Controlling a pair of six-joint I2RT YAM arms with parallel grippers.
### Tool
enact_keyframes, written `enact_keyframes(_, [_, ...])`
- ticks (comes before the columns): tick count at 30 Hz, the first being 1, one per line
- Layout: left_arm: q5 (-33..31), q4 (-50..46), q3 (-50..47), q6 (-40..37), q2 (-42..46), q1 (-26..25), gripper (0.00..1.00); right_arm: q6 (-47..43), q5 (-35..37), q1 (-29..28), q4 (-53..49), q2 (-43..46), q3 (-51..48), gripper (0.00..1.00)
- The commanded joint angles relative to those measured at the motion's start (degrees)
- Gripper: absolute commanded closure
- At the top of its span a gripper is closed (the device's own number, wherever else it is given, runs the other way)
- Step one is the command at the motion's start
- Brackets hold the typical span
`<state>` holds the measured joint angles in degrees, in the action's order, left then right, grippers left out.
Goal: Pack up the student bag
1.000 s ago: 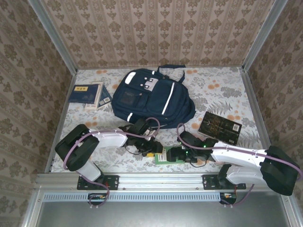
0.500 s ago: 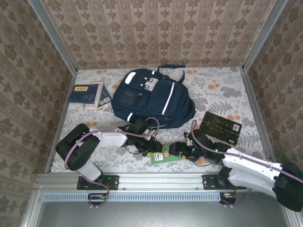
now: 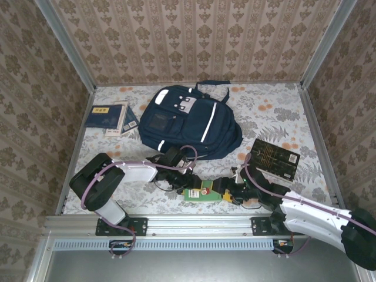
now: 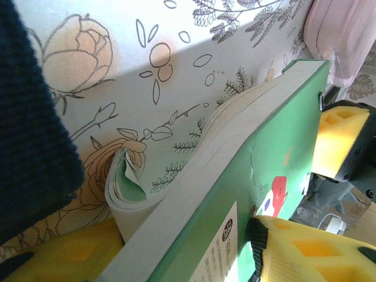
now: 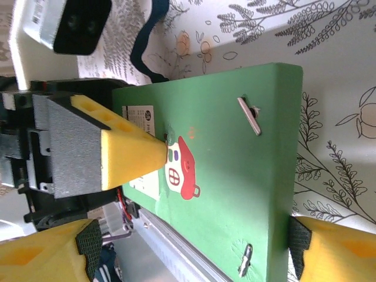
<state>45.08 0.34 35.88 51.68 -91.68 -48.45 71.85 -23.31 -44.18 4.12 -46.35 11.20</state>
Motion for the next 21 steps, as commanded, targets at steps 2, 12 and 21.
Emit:
enact_keyframes(2, [2.19,5.92,-1.47,-0.07,-2.67,-1.66,0.46,3.47,-1.17,0.33,15.73,5.08,-0.39,0.19])
enact_keyframes(12, [5.63,11.68,-0.25,3.85,1.74,-0.92,0.61,2.6,2.33,1.12,10.33,6.6,-0.3,0.26])
enact_keyframes(21, [6.39,12.65,-1.89,6.03,7.35,1.13,0.65,-1.89,5.43,3.72,-3.32,11.87,2.17,0.25])
